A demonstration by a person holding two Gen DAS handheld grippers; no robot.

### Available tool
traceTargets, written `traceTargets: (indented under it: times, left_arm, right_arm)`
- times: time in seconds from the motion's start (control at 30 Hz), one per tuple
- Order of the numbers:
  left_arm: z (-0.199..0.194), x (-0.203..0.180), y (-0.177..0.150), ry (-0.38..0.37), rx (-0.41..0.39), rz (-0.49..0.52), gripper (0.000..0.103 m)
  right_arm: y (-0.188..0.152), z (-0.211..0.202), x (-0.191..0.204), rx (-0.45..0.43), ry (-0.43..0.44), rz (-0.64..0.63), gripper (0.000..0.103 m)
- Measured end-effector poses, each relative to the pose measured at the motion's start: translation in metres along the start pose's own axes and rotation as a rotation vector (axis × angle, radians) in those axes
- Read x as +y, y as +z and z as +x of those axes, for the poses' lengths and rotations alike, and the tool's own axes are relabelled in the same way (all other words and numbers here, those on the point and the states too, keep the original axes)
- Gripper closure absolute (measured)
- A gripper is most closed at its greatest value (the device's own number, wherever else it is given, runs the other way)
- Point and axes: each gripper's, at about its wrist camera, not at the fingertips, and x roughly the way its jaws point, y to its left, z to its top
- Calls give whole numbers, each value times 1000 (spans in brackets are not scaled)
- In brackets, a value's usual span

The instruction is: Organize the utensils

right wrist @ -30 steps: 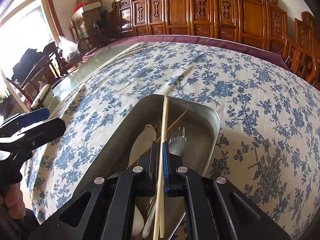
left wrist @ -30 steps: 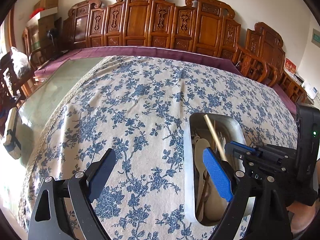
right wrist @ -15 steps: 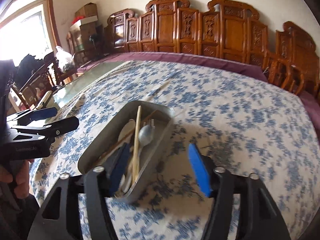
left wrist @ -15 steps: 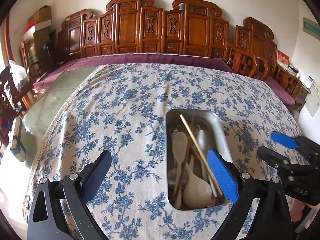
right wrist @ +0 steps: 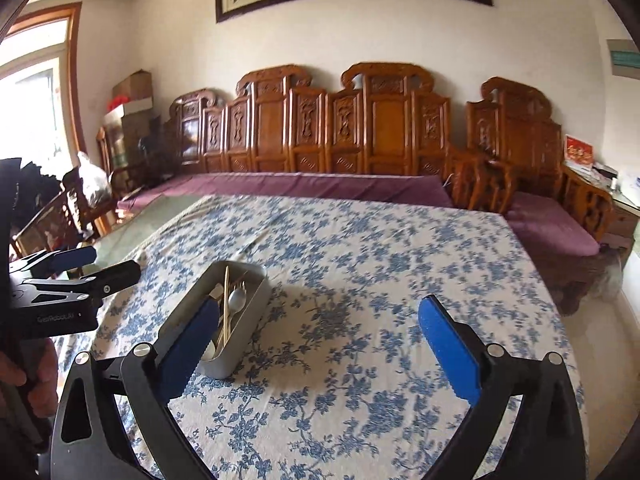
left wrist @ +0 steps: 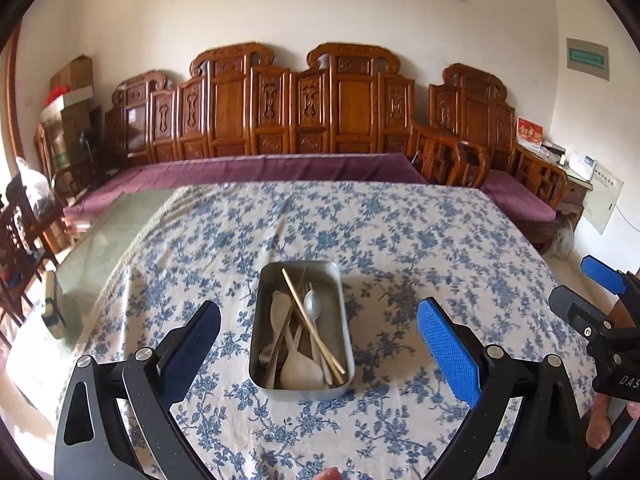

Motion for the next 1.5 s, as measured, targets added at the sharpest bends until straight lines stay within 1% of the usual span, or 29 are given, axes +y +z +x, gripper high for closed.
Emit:
traceTargets:
  times: [0.1,0.27,0.47,0.7,1.5]
  left_arm:
    - [-23,-11,4,5,-27,10,8]
    - [-49,-21,8,-6,-54,11,8]
    - [-68,-26,11,0,-82,-2,8]
    - [-68,-26,10,13,-82,3,8]
    - [-71,-26,8,22,-88,1,8]
  right_arm:
    - [3,-25,-8,-47,-11,15,3]
    - [7,-50,-15,-92,-31,25,3]
    - [10,-62,-19,-109,-41,26,3]
    - [10,-67,-19,-112,-43,29,3]
    - [13,-69,-15,-120,-35,29,3]
